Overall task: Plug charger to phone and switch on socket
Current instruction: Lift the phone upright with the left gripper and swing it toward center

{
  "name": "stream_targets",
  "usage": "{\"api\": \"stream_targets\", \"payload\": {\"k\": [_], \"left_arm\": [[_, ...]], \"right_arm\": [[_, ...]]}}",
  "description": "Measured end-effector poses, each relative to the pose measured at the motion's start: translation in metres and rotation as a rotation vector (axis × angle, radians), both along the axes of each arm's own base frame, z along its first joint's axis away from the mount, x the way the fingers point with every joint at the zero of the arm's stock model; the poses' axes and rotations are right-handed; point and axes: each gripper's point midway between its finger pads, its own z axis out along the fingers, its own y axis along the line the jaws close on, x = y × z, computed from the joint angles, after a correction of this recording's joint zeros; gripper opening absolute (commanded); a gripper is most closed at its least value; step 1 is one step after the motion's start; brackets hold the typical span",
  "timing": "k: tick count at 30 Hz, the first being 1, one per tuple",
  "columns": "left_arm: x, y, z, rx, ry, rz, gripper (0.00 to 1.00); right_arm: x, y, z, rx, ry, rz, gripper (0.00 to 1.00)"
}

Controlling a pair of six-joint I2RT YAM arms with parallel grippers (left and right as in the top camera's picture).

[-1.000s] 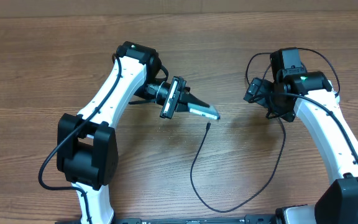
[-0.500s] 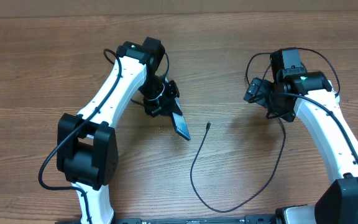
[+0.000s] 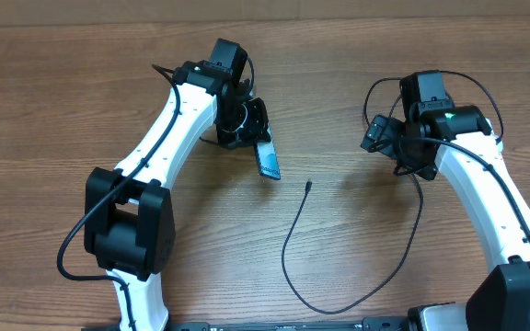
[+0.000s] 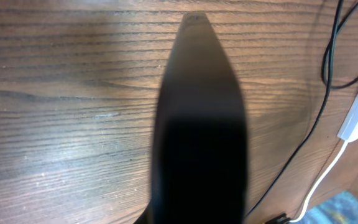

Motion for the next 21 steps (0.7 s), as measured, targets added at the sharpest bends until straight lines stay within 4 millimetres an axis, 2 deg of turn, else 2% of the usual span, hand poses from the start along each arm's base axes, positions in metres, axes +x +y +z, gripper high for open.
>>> {"api": "stream_targets", "payload": {"k": [4, 8, 12, 17, 20, 21], "left_arm": [[0.000, 0.000, 0.000, 0.000, -0.018, -0.030, 0.04], [0.003, 0.001, 0.001, -0.003, -0.038, -0.048, 0.04], [0.007, 0.007, 0.003, -0.025, -0.049, -0.063, 0.04], [0.009, 0.021, 0.010, -0.117, -0.046, -0.090, 0.04], [0.006, 0.033, 0.012, -0.141, -0.026, -0.092, 0.05], [0.006, 0.037, 0.013, -0.146, -0.025, -0.093, 0.04]], "right_arm": [[0.002, 0.000, 0.001, 0.001, -0.008, 0.000, 1.00], [0.013, 0.002, 0.004, 0.010, -0.054, 0.002, 1.00], [0.018, 0.004, 0.006, 0.021, -0.075, 0.003, 1.00], [0.018, 0.018, 0.007, 0.096, -0.077, 0.028, 1.00], [0.016, 0.031, 0.008, 0.164, -0.068, 0.059, 0.81], [0.015, 0.036, 0.009, 0.186, -0.062, 0.066, 0.72]]}}
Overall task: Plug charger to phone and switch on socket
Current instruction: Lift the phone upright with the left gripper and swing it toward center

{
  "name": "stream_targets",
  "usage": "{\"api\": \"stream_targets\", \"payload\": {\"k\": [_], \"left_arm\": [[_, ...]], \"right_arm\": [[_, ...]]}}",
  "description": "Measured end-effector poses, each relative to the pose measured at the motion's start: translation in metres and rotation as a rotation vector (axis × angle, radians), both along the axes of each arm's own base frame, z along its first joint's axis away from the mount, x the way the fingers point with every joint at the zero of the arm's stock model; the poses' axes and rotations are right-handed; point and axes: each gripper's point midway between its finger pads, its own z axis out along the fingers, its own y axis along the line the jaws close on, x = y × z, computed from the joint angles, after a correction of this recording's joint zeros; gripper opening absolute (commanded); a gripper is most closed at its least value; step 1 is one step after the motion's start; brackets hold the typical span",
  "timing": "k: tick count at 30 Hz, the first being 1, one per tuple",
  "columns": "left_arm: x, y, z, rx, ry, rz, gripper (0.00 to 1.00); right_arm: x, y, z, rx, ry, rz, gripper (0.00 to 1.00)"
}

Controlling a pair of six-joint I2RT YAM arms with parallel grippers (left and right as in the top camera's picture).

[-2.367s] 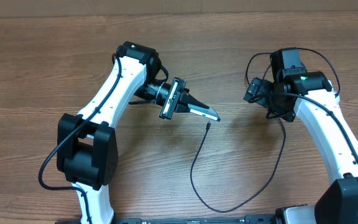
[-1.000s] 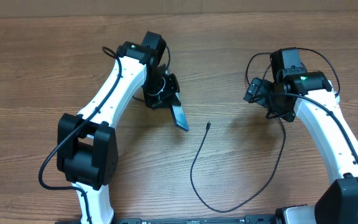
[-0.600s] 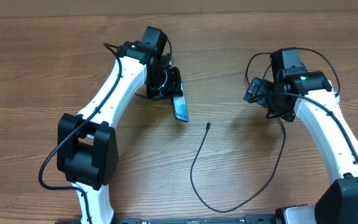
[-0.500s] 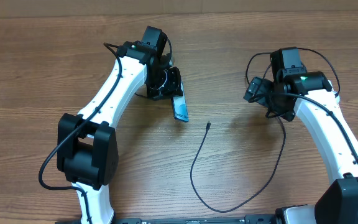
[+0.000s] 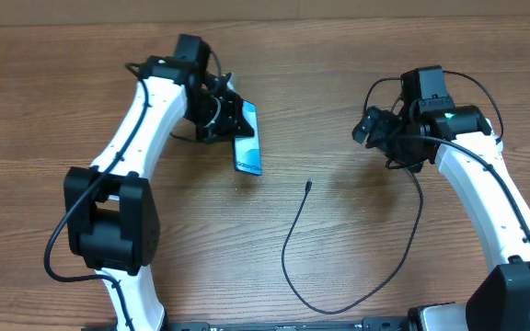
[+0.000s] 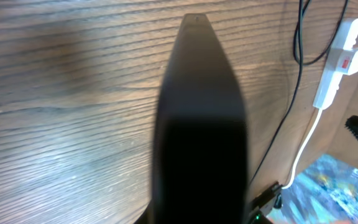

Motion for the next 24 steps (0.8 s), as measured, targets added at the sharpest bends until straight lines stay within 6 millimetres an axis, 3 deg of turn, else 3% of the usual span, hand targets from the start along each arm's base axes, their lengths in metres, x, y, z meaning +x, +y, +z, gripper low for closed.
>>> {"api": "stream_targets", "payload": {"k": [5, 15, 24], "left_arm": [[-0.003, 0.003, 0.002, -0.025, -0.004, -0.029, 0.04], [-0.002, -0.004, 0.017, -0.155, -0.026, -0.063, 0.04], [0.005, 0.051, 0.008, -0.268, 0.005, 0.067, 0.04]], "right_arm": [[-0.010, 0.027, 0.000, 0.046, 0.020, 0.078, 0.53], [-0.052, 0.112, -0.001, 0.042, 0.050, 0.328, 0.55], [-0.067, 0.139, -0.004, -0.058, 0.017, 0.328, 0.56]]}}
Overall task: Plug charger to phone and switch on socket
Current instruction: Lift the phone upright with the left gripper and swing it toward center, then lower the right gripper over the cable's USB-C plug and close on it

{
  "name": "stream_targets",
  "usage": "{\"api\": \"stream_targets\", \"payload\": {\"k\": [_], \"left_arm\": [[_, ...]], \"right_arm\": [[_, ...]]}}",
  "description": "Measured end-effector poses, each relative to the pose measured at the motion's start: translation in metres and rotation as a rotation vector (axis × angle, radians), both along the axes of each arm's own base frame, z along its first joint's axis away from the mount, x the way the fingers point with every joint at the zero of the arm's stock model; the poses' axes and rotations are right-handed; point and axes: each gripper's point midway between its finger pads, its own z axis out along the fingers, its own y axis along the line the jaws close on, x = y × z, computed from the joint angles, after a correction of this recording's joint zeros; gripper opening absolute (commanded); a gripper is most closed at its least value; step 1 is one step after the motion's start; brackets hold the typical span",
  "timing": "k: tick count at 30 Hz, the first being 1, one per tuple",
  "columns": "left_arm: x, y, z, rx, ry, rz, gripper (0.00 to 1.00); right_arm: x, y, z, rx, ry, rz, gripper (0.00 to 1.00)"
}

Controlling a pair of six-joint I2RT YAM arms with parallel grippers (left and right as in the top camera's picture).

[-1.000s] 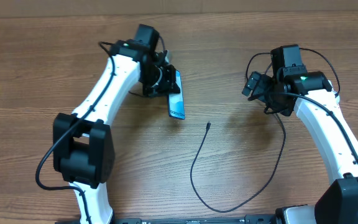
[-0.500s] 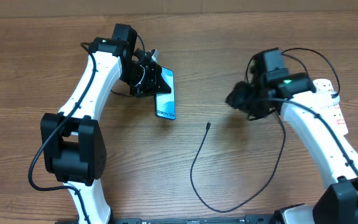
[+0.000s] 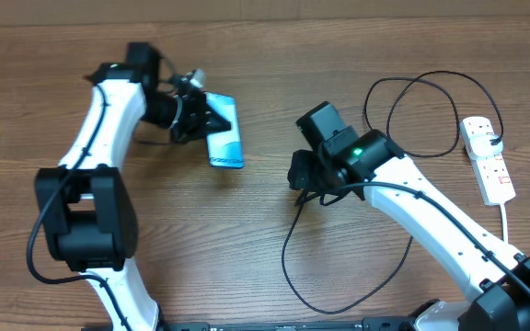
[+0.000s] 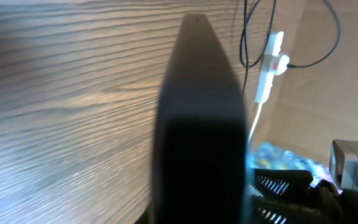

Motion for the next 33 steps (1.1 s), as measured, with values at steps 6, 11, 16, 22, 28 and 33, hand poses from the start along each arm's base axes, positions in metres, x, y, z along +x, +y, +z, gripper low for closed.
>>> {"api": "stream_targets", "payload": {"k": [6, 11, 16, 22, 28, 33], "left_arm": [[-0.020, 0.018, -0.010, -0.178, 0.022, 0.025, 0.04], [-0.038, 0.012, -0.016, -0.306, 0.025, 0.023, 0.04], [-0.048, 0.008, -0.020, -0.355, 0.027, 0.020, 0.04], [-0.046, 0.007, -0.018, -0.372, 0.001, 0.015, 0.04], [-0.046, 0.007, -0.017, -0.377, 0.000, 0.015, 0.04], [-0.046, 0.002, -0.015, -0.391, 0.000, 0.007, 0.04]], "right_arm": [[0.007, 0.014, -0.007, -0.012, -0.038, 0.002, 0.56], [0.009, 0.009, -0.044, -0.105, 0.029, -0.011, 0.56], [0.011, -0.010, -0.077, -0.194, 0.105, -0.047, 0.56], [0.017, -0.035, -0.090, -0.231, 0.158, -0.122, 0.52], [0.017, -0.036, -0.100, -0.230, 0.186, -0.140, 0.42], [0.014, -0.030, -0.101, -0.222, 0.192, -0.145, 0.42]]}}
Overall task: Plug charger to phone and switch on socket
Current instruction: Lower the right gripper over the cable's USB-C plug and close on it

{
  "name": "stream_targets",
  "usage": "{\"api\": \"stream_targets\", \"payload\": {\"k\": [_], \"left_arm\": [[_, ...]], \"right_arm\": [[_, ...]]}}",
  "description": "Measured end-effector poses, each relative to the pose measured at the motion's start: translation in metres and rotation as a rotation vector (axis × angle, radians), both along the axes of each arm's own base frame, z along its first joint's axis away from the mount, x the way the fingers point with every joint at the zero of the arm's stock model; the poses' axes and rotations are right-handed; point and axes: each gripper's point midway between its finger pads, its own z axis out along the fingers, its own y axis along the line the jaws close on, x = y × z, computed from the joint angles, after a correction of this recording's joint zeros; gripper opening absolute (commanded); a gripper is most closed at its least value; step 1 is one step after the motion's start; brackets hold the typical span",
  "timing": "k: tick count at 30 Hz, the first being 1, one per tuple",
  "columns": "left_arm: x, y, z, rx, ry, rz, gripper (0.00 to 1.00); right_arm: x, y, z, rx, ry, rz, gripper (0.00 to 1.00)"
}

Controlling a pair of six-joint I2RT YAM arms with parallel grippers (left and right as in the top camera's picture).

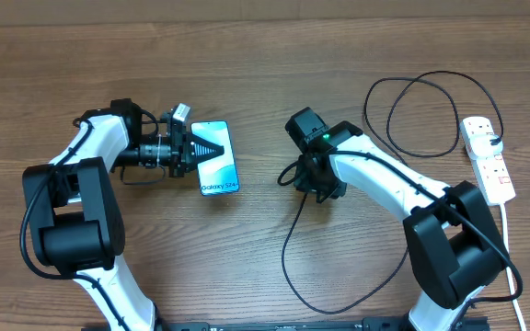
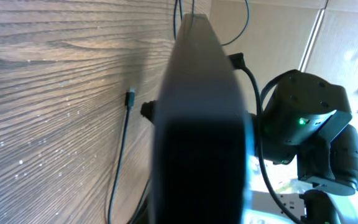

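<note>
My left gripper [image 1: 191, 150] is shut on the left edge of the phone [image 1: 216, 158]. The phone's lit screen faces up and reads Galaxy S24. In the left wrist view the phone [image 2: 197, 124] shows edge-on as a dark slab that hides my fingers. The black charger cable [image 1: 288, 248] curves across the table. Its plug tip [image 2: 130, 96] lies on the wood. My right gripper [image 1: 313, 181] points down right at that tip; its jaws are hidden from above. The white socket strip [image 1: 486, 170] lies at the far right.
A loop of black cable [image 1: 412, 110] lies at the back right, running to the socket strip. A white lead [image 1: 510, 239] runs from the strip toward the front edge. The right arm [image 2: 303, 118] fills the space beyond the phone.
The left gripper has moved left and toward the front with the phone, which now faces up with its screen readable. The right gripper has moved slightly to stand over the cable's plug tip.
The left gripper held the phone tilted near the table's middle while the right gripper stood at the back right. The phone then went left in steps. The right gripper came across to the cable tip and is now right at it.
</note>
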Motion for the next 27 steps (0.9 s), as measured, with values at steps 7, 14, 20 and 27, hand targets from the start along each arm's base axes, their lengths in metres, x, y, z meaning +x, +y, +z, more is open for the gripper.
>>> {"api": "stream_targets", "payload": {"k": [7, 14, 20, 27], "left_arm": [[-0.002, -0.007, 0.002, -0.011, -0.001, -0.015, 0.04], [-0.002, -0.007, 0.002, -0.013, -0.001, -0.015, 0.04], [-0.002, -0.007, 0.002, -0.013, -0.001, -0.015, 0.04], [-0.003, -0.007, 0.003, -0.015, 0.010, -0.014, 0.04]], "right_arm": [[-0.001, 0.009, -0.016, 0.014, 0.026, -0.010, 0.42], [-0.004, 0.011, -0.025, 0.016, 0.054, -0.032, 0.41], [0.000, 0.014, -0.025, 0.028, 0.038, -0.037, 0.27], [0.000, 0.014, -0.025, 0.031, 0.036, -0.044, 0.08]]}}
